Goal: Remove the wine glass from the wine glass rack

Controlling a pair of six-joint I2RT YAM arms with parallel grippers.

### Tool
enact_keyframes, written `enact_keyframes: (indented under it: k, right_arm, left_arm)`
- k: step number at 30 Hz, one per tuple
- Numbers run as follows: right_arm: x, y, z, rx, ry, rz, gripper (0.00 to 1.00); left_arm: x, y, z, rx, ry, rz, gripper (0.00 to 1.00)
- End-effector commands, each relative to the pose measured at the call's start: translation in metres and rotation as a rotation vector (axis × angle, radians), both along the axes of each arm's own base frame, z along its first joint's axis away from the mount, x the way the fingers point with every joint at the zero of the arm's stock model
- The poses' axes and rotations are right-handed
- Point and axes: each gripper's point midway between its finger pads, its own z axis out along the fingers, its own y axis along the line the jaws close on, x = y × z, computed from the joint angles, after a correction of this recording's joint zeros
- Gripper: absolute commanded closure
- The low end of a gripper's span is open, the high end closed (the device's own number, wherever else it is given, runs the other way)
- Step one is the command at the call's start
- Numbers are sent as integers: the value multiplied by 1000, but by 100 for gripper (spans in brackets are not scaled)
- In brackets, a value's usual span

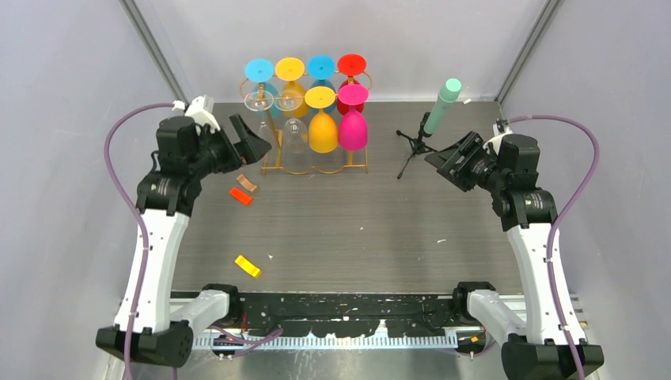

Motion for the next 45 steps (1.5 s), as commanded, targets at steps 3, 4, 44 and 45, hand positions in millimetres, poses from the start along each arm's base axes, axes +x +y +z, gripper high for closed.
enact_keyframes:
  k: [3, 4, 44, 45]
  right_arm:
    - [8, 5, 11, 42, -46, 14, 41]
    - [9, 5, 9, 43, -42, 13, 41]
    - [15, -3, -3, 32, -14, -47, 44]
    - [15, -3, -4, 30, -14, -49, 44]
  left_arm:
    - [55, 0, 59, -131, -104, 95, 0]
    - [63, 1, 61, -147, -99, 111, 0]
    - [154, 22, 52, -465, 20, 112, 57]
    - [154, 22, 49, -460, 30, 114, 57]
